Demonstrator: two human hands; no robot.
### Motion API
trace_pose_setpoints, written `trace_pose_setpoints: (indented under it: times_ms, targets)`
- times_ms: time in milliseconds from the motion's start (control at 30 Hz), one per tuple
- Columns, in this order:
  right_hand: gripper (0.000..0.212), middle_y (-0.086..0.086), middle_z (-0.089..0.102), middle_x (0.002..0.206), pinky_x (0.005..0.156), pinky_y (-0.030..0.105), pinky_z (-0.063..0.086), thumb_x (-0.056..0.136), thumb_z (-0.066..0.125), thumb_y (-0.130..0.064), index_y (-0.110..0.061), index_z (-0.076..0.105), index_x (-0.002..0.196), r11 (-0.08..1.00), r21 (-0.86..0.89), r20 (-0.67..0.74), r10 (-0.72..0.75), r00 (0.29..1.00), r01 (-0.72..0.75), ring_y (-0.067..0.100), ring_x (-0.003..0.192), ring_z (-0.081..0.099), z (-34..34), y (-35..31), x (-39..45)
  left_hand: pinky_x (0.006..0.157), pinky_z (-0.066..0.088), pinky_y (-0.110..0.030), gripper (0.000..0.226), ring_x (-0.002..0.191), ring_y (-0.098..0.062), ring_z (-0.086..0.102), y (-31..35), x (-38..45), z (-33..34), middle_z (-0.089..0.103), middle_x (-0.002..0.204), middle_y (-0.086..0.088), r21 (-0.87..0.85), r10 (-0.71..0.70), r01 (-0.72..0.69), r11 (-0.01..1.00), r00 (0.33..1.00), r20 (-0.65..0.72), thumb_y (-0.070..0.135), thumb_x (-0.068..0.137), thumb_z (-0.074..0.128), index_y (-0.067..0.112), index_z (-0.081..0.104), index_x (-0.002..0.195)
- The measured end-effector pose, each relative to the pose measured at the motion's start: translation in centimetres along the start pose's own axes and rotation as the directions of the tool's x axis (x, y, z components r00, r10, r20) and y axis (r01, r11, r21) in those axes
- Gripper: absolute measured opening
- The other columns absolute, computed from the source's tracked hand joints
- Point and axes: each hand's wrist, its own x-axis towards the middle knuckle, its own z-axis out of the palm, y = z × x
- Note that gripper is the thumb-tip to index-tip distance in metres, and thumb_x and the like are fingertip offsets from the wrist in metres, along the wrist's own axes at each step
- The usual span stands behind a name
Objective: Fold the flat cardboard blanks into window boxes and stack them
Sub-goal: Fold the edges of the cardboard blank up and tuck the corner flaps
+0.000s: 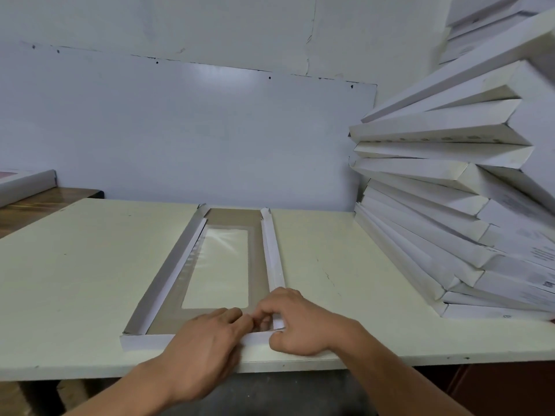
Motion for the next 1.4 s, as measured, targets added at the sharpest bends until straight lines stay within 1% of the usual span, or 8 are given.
trace_pose_setpoints:
  times_ms: [200,400,633,800,900,1067,1233,1400]
  targets:
    - [0.043,-0.003,0.052,0.130,0.108,0.037,0.040,0.079,0.062,-0.004,-0.025,0.067,0.116,0.996,-0.087,0.164,0.022,0.986,-0.008,0.012,0.124,0.044,-2.6,1.1,0.5,0.056,0.027,-0.025,0.020,0.077,-0.015,0.040,-0.3,-1.7,-1.2,0.041,0.085,0.009,-0.082,0.024,-0.016,0.997,0.994,0.106,0.022,0.072,0.040,0.032,0.030,0.085]
    - [0.044,-0.002,0.038,0.145,0.112,0.034,0.030,0.083,0.052,0.008,-0.019,0.064,0.115,0.964,-0.265,0.062,0.047,0.997,-0.029,0.015,0.137,0.029,-2.7,2.5,1.5,0.063,0.029,-0.012,0.018,0.080,0.004,0.046,-2.7,-4.0,-3.3,0.044,0.088,0.015,-0.097,0.194,-0.177,0.979,0.960,0.201,0.025,0.071,0.048,0.033,0.036,0.082]
    - [0.037,0.000,0.050,0.117,0.099,0.038,0.034,0.081,0.050,-0.003,-0.025,0.057,0.111,0.894,-0.421,-0.007,0.164,0.987,-0.151,0.021,0.114,0.042,-4.1,5.6,0.6,0.067,0.027,-0.003,0.037,0.082,0.026,0.036,-10.8,-7.2,-1.6,0.041,0.091,0.032,-0.066,0.091,-0.084,0.994,0.989,0.114,0.023,0.043,0.069,0.029,0.044,0.070]
    - [0.024,-0.005,0.054,0.106,0.093,0.036,0.030,0.084,0.051,-0.013,-0.030,0.051,0.100,0.796,-0.566,-0.025,0.246,0.969,-0.216,0.020,0.105,0.045,-5.9,7.0,-0.5,0.067,0.033,-0.009,0.049,0.095,0.019,0.043,-18.4,-9.3,-2.1,0.048,0.105,0.036,0.010,-0.123,0.123,0.992,0.992,0.033,0.019,0.022,0.080,0.040,0.057,0.059]
    - [0.011,-0.012,0.053,0.085,0.080,0.033,0.035,0.084,0.049,-0.018,-0.028,0.052,0.085,0.820,-0.527,0.016,0.274,0.962,-0.225,0.018,0.087,0.049,-6.1,6.6,-0.5,0.074,0.041,-0.021,0.051,0.102,0.009,0.044,-18.1,-8.7,-4.6,0.048,0.116,0.032,0.073,-0.157,0.160,0.984,0.987,-0.038,0.018,0.035,0.072,0.060,0.051,0.057]
    - [0.004,0.000,0.055,0.077,0.062,0.033,0.040,0.079,0.052,-0.017,-0.016,0.056,0.077,0.885,-0.415,0.101,0.273,0.957,-0.208,0.021,0.069,0.049,-5.3,4.6,0.1,0.059,0.043,-0.037,0.099,0.082,-0.002,0.044,-19.8,-7.9,-5.1,0.056,0.105,0.021,0.112,-0.229,0.246,0.963,0.963,-0.144,-0.018,0.039,0.059,0.070,0.048,0.083]
    - [0.017,0.015,0.062,0.081,0.060,0.034,0.039,0.085,0.056,-0.019,-0.003,0.060,0.081,0.930,-0.345,0.116,0.177,0.977,-0.128,0.023,0.066,0.048,-3.5,1.9,0.8,0.051,0.047,-0.023,0.053,0.079,0.006,0.055,-13.1,-6.4,-4.3,0.050,0.112,0.034,-0.041,-0.324,0.323,0.945,0.919,-0.223,0.018,0.080,0.038,0.061,0.043,0.110]
    - [0.028,0.016,0.042,0.065,0.057,0.034,0.031,0.087,0.054,-0.015,-0.001,0.045,0.065,0.981,-0.170,0.059,0.104,0.993,-0.092,0.022,0.059,0.036,-1.0,-0.6,2.0,0.052,0.049,-0.019,0.042,0.060,0.005,0.056,-2.7,-3.7,-3.3,0.048,0.117,0.031,-0.193,-0.128,0.090,0.977,0.973,-0.190,0.031,0.083,0.055,0.043,0.051,0.123]
